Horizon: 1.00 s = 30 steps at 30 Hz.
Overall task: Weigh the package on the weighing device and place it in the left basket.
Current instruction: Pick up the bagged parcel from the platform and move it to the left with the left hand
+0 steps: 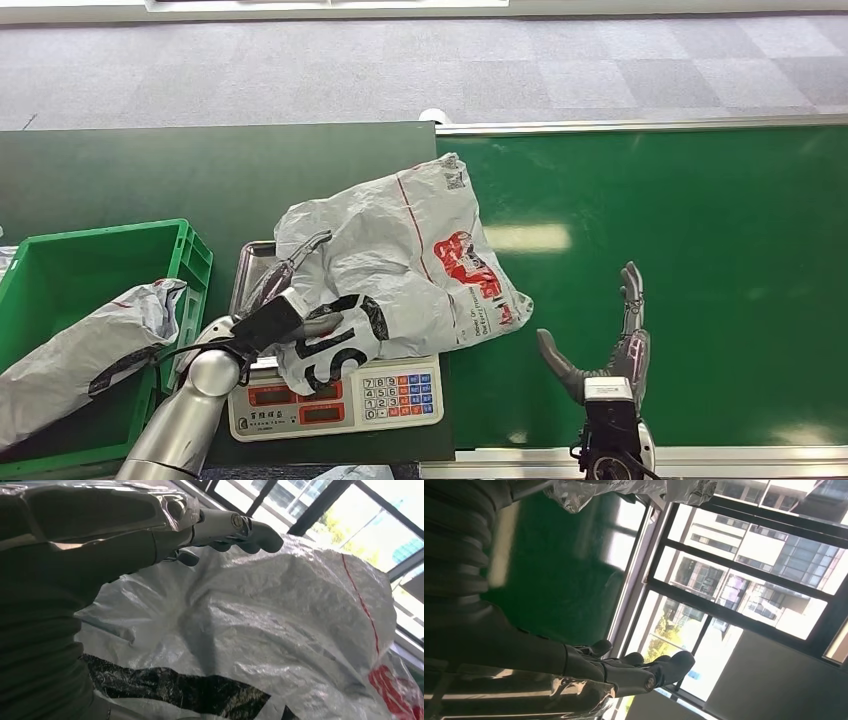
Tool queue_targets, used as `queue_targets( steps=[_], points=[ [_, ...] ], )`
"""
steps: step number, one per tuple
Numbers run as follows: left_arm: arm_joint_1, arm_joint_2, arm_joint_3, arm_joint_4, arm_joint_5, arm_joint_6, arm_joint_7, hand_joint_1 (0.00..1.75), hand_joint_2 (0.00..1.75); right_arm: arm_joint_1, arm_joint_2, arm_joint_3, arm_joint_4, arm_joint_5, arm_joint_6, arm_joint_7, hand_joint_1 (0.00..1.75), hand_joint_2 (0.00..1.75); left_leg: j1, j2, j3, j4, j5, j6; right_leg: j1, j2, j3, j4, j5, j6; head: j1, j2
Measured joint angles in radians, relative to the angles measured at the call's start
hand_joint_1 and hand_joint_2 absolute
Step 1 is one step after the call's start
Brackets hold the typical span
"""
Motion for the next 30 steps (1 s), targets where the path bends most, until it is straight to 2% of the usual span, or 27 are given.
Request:
queue_targets(
  steps=[3,6,13,18,19,22,23,30],
  points=[
    [0.01,0.007,-0.019,0.002,0.008,-0.05,-0.007,0.0,1.75,-0.006,-0.001,0.001,0.007,-0.003,0.001,0.0,0.0,1.75,0.0,0.0,0.0,0.0,0.0,0.0,0.0,0.0,0.0,0.0,0.0,0.0,0.0,0.0],
    [0.015,0.012,-0.038,0.007,-0.009,-0.053,-0.001,0.0,1.75,-0.011,-0.002,0.004,0.015,-0.006,0.0,0.0,0.0,1.75,0.0,0.0,0.0,0.0,0.0,0.0,0.0,0.0,0.0,0.0,0.0,0.0,0.0,0.0],
    [0.015,0.018,-0.068,0.021,-0.057,-0.024,0.031,0.0,1.75,-0.012,-0.004,0.005,0.021,-0.008,-0.001,0.0,0.0,1.75,0.0,0.0,0.0,0.0,0.0,0.0,0.0,0.0,0.0,0.0,0.0,0.0,0.0,0.0],
    [0.001,0.013,-0.088,0.044,-0.134,0.051,0.083,0.01,1.75,-0.012,-0.004,0.006,0.023,-0.005,-0.003,0.0,0.0,1.75,0.0,0.0,0.0,0.0,0.0,0.0,0.0,0.0,0.0,0.0,0.0,0.0,0.0,0.0],
    [-0.005,0.011,-0.092,0.053,-0.148,0.064,0.09,0.2,1.75,-0.012,-0.004,0.006,0.023,-0.004,-0.003,0.0,0.0,1.75,0.0,0.0,0.001,0.0,0.0,0.0,0.0,0.0,0.001,0.0,0.0,0.0,0.0,0.0],
    [-0.023,0.005,-0.101,0.081,-0.165,0.093,0.097,1.45,1.75,-0.013,-0.004,0.006,0.025,-0.003,-0.003,0.0,0.0,1.75,0.0,0.0,0.002,0.0,0.0,0.0,0.0,0.0,0.002,0.0,0.0,0.0,0.0,0.0],
    [-0.027,0.003,-0.102,0.089,-0.165,0.102,0.095,1.7,1.75,-0.013,-0.004,0.005,0.025,-0.003,-0.004,0.0,0.0,1.75,0.0,0.0,0.002,0.0,0.0,0.0,0.0,0.0,0.002,0.0,0.0,0.0,0.0,0.0],
    [-0.04,-0.014,-0.083,0.092,-0.064,0.153,0.034,1.65,1.75,-0.008,-0.003,0.003,0.025,0.009,-0.006,0.0,0.0,1.75,0.0,0.0,0.003,0.0,0.0,0.0,0.0,0.0,0.002,0.0,0.0,0.0,0.0,0.0]
  ],
)
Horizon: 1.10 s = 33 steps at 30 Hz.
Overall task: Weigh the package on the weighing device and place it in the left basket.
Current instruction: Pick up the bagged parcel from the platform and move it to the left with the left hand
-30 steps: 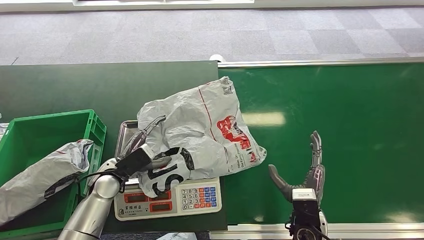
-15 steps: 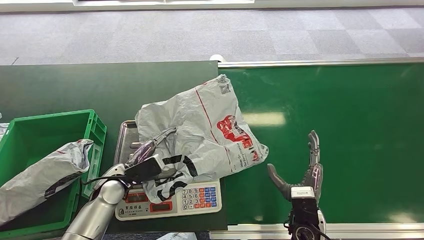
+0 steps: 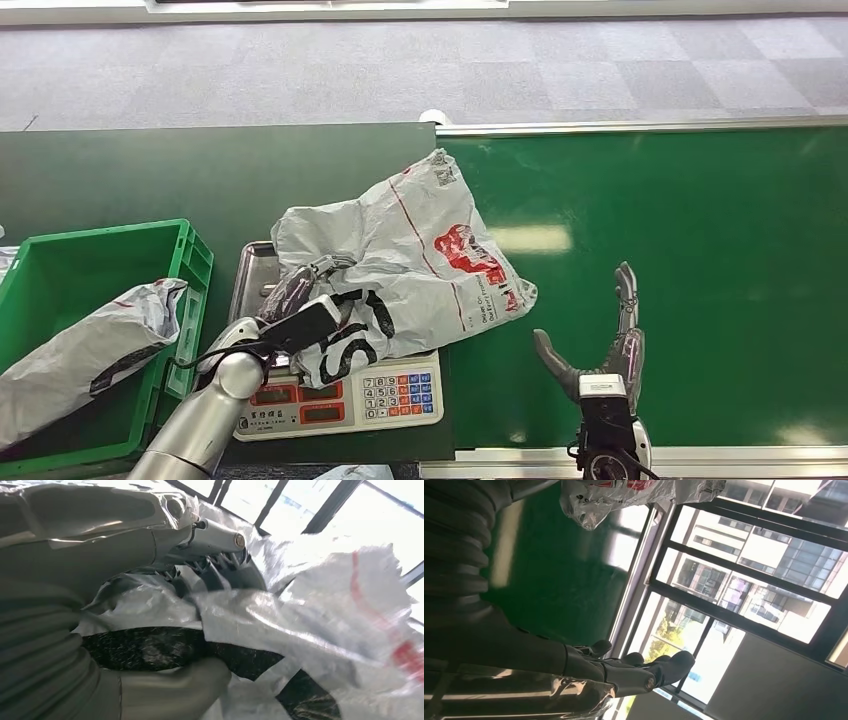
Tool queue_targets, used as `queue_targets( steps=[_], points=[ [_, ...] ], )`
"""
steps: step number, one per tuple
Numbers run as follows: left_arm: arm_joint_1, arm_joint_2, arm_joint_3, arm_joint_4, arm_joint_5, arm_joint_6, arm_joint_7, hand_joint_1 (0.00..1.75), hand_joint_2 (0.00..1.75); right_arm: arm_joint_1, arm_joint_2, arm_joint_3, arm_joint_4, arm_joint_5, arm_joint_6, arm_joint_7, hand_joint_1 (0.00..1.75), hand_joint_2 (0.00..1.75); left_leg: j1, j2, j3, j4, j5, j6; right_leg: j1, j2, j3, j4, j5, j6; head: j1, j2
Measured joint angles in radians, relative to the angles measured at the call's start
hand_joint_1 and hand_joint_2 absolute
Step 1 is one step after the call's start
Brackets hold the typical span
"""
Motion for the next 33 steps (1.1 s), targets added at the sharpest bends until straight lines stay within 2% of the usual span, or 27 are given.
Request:
queue_targets(
  steps=[8,10,13,16,23,33],
  points=[
    [0.02,-0.04,0.064,-0.139,0.227,0.024,-0.138,1.73,1.75,0.016,0.008,-0.005,-0.002,0.023,0.001,0.0,0.0,1.75,0.0,0.0,-0.002,0.0,0.0,0.0,0.0,0.0,-0.002,0.0,0.0,0.0,0.0,0.0],
    [0.029,-0.047,0.078,-0.178,0.265,0.035,-0.166,1.65,1.75,0.022,0.011,-0.007,-0.003,0.025,0.001,0.0,0.0,1.75,0.0,0.0,-0.003,0.0,0.0,0.0,0.0,0.0,-0.003,0.0,0.0,0.0,0.0,0.0],
    [0.049,-0.054,0.1,-0.238,0.319,0.067,-0.232,1.41,1.75,0.033,0.013,-0.01,-0.009,0.019,0.002,0.0,0.0,1.75,0.0,0.0,-0.003,0.0,0.0,0.0,0.0,0.0,-0.003,0.0,0.0,0.0,0.0,0.0],
    [0.077,-0.054,0.116,-0.301,0.333,0.097,-0.278,1.41,1.75,0.037,0.013,-0.013,-0.01,0.008,0.004,0.0,0.0,1.75,0.0,0.001,-0.003,0.0,0.0,0.0,0.0,0.0,-0.002,0.0,0.0,0.0,0.0,0.0],
    [0.131,-0.051,0.141,-0.414,0.333,0.118,-0.288,1.41,1.75,0.036,0.013,-0.013,-0.01,-0.01,0.003,0.0,0.0,1.75,0.0,0.0,-0.003,0.0,0.0,0.0,0.0,0.0,-0.002,0.0,0.0,0.0,0.0,0.0],
    [0.152,-0.049,0.161,-0.462,0.338,0.122,-0.288,1.42,1.75,0.035,0.013,-0.012,-0.01,-0.012,0.002,0.0,0.0,1.75,0.0,0.0,-0.003,0.0,0.0,0.0,0.0,0.0,-0.002,0.0,0.0,0.0,0.0,0.0]
  ],
)
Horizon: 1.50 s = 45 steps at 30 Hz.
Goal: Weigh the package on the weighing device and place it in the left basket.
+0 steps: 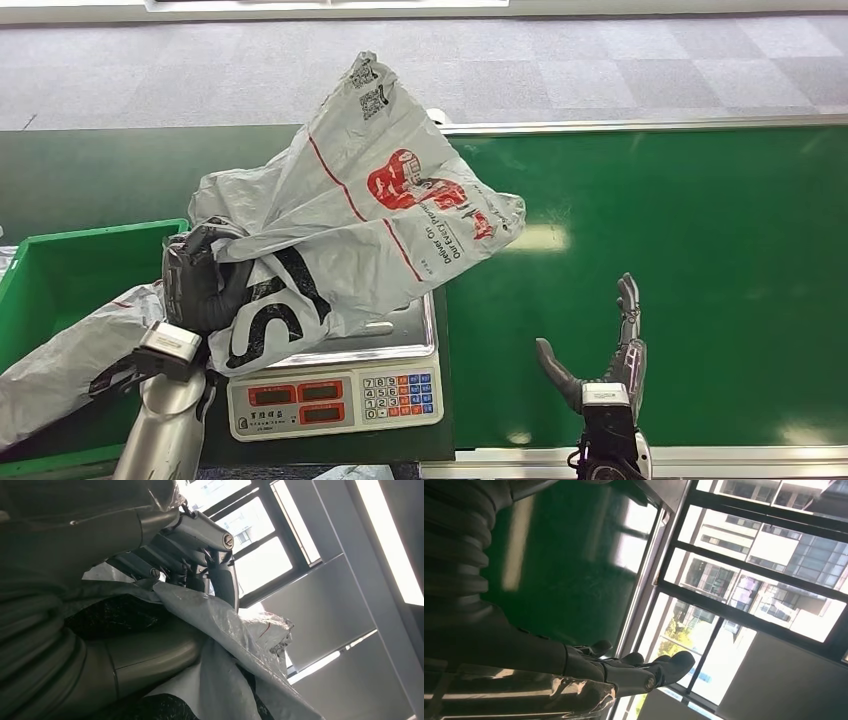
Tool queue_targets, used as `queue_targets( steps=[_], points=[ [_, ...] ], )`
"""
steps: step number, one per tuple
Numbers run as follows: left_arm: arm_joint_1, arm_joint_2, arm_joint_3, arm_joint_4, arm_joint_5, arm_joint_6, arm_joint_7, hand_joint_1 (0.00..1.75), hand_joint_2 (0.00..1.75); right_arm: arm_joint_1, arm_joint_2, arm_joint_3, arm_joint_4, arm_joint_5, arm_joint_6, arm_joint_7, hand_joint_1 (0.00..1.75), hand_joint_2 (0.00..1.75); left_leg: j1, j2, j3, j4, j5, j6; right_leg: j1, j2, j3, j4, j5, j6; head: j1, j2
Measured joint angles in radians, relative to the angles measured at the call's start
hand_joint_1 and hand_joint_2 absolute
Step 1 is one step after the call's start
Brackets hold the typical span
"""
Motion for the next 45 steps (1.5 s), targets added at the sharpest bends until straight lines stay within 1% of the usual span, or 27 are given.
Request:
queue_targets(
  steps=[3,9,17,19,21,23,29,35,37,39,41,43,45],
  points=[
    [0.016,0.008,0.031,-0.029,0.024,0.004,-0.007,1.41,1.75,0.001,0.0,-0.001,0.0,0.0,0.0,0.0,0.0,1.75,0.0,0.0,0.0,0.0,0.0,0.0,0.0,0.0,0.0,0.0,0.0,0.0,0.0,0.0],
    [0.08,0.034,0.111,-0.101,0.065,0.001,-0.025,1.41,1.75,0.007,-0.002,-0.002,0.0,-0.005,-0.002,0.0,0.0,1.75,0.0,0.0,0.0,0.0,0.0,0.0,0.0,0.0,-0.001,0.0,0.0,0.0,0.0,0.0],
    [0.099,0.04,0.133,-0.125,0.068,0.0,-0.025,1.41,1.75,0.007,-0.003,-0.002,0.0,-0.006,-0.003,0.0,0.0,1.75,0.0,0.0,0.0,0.0,0.0,0.0,0.0,0.0,0.0,0.0,0.0,0.0,0.0,0.0],
    [0.118,0.041,0.151,-0.15,0.078,0.013,-0.025,1.4,1.75,0.01,-0.004,-0.002,0.0,-0.009,-0.008,0.0,0.0,1.75,0.0,0.001,0.0,0.0,0.0,0.0,0.0,0.0,0.0,0.0,0.0,0.0,0.0,0.0],
    [0.148,0.045,0.185,-0.191,0.1,0.026,-0.025,1.4,1.75,0.017,-0.005,-0.002,-0.001,-0.013,-0.014,0.0,0.0,1.75,0.0,0.001,0.0,0.0,0.0,0.0,0.0,0.001,0.0,0.0,0.0,0.0,0.0,0.0],
    [0.177,0.048,0.229,-0.233,0.123,0.021,-0.025,1.41,1.75,0.026,-0.005,-0.004,-0.005,-0.012,-0.014,0.0,0.0,1.75,0.0,0.001,-0.001,0.0,0.0,0.0,0.0,0.001,-0.001,0.0,-0.001,0.0,0.0,0.0],
    [0.275,0.046,0.385,-0.342,0.175,-0.033,-0.025,1.4,1.75,0.063,-0.005,-0.025,-0.04,-0.027,-0.013,0.0,0.0,1.75,0.0,0.001,-0.001,-0.001,-0.001,-0.001,0.001,0.0,-0.003,0.0,-0.002,-0.001,0.0,0.0],
    [0.313,0.033,0.471,-0.356,0.222,-0.085,-0.025,1.47,1.75,0.09,-0.006,-0.037,-0.071,-0.039,-0.015,0.0,0.0,1.75,0.0,0.001,-0.001,-0.001,-0.001,-0.001,0.0,0.0,-0.001,0.0,-0.002,-0.001,0.0,0.0],
    [0.316,0.026,0.496,-0.353,0.233,-0.089,-0.025,1.45,1.75,0.093,-0.005,-0.038,-0.073,-0.039,-0.015,0.0,0.0,1.75,0.0,0.001,0.0,-0.001,-0.001,-0.001,0.0,0.0,-0.001,0.0,-0.002,-0.001,0.0,0.0],
    [0.314,0.018,0.524,-0.345,0.225,-0.067,-0.025,1.43,1.75,0.093,-0.005,-0.039,-0.074,-0.039,-0.016,0.0,0.0,1.75,0.0,0.001,0.0,-0.001,-0.001,-0.001,0.0,0.0,-0.001,0.0,-0.002,-0.001,0.0,0.0],
    [0.306,0.012,0.561,-0.329,0.198,-0.013,-0.024,1.44,1.75,0.093,-0.005,-0.04,-0.074,-0.038,-0.014,0.0,0.0,1.75,0.0,0.001,0.0,-0.001,-0.001,-0.001,0.0,0.0,-0.001,0.0,-0.002,-0.001,0.0,0.0],
    [0.291,0.012,0.612,-0.294,0.179,0.044,-0.022,1.44,1.75,0.091,-0.005,-0.041,-0.074,-0.035,-0.012,0.0,0.0,1.75,0.0,0.001,0.0,-0.001,-0.001,-0.001,0.001,0.0,-0.001,0.0,-0.002,-0.001,0.0,0.0],
    [0.268,0.02,0.673,-0.236,0.171,0.075,-0.015,1.43,1.75,0.088,-0.005,-0.041,-0.074,-0.033,-0.011,0.0,0.0,1.75,0.001,0.001,0.0,-0.001,-0.001,-0.001,0.001,0.0,-0.002,0.0,-0.002,-0.001,0.0,0.0]
  ],
)
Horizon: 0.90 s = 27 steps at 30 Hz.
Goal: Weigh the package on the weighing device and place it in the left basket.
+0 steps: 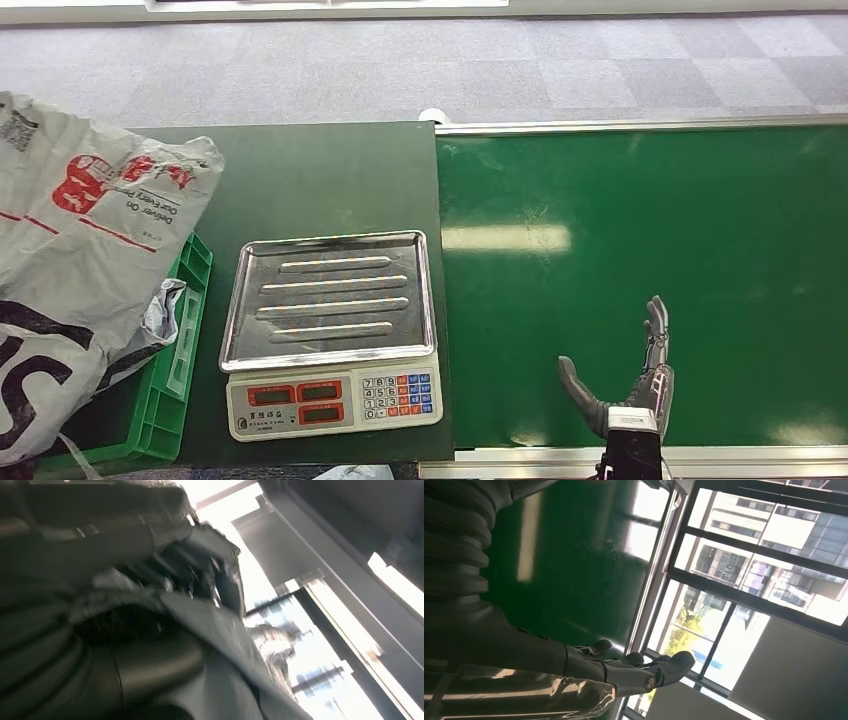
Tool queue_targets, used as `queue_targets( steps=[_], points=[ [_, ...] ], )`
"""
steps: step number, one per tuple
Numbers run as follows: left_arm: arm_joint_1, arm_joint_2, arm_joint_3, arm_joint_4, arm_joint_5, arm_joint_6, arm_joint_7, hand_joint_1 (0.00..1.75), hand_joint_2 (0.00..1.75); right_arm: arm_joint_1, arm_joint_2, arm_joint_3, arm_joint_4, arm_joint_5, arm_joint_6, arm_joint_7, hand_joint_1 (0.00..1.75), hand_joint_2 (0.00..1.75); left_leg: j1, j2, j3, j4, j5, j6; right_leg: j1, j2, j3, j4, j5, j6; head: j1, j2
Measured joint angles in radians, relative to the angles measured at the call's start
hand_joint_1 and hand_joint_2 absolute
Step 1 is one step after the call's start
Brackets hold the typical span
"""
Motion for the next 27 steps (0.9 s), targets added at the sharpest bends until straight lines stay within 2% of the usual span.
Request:
queue_targets(
  steps=[5,11,16,20,27],
  points=[
    [-0.09,0.052,0.116,0.202,-0.047,0.036,0.004,1.44,1.75,-0.008,0.0,0.0,0.001,0.002,0.0,0.0,0.0,1.75,0.001,0.0,0.0,0.0,0.0,0.0,0.001,0.0,0.0,0.0,0.0,0.0,0.0,0.0],
    [-0.151,0.083,0.161,0.331,-0.066,0.056,0.004,1.43,1.75,-0.01,0.002,-0.001,0.001,0.01,0.01,0.0,0.0,1.75,0.0,0.0,0.0,0.0,0.0,0.0,0.0,0.0,0.001,0.0,0.0,0.0,0.0,0.0],
    [-0.186,0.128,0.203,0.437,-0.121,0.129,0.012,1.36,1.75,-0.021,0.01,-0.005,0.001,0.035,0.04,0.0,0.0,1.75,0.0,0.0,0.0,0.0,0.0,0.0,0.0,0.0,0.0,0.0,0.0,0.0,0.0,0.0],
    [-0.216,0.175,0.234,0.538,-0.152,0.162,0.006,0.0,1.75,-0.032,0.014,-0.008,0.004,0.043,0.043,0.0,0.0,1.75,0.001,-0.001,0.0,0.0,0.0,0.0,0.001,-0.001,0.0,0.0,0.0,0.0,0.0,0.0],
    [-0.26,0.226,0.26,0.652,-0.165,0.179,-0.009,0.0,1.75,-0.04,0.021,-0.011,0.013,0.044,0.043,0.0,0.0,1.75,0.001,-0.009,0.002,-0.001,0.003,-0.002,0.001,-0.01,0.002,0.001,-0.001,-0.002,0.0,0.0]
  ],
)
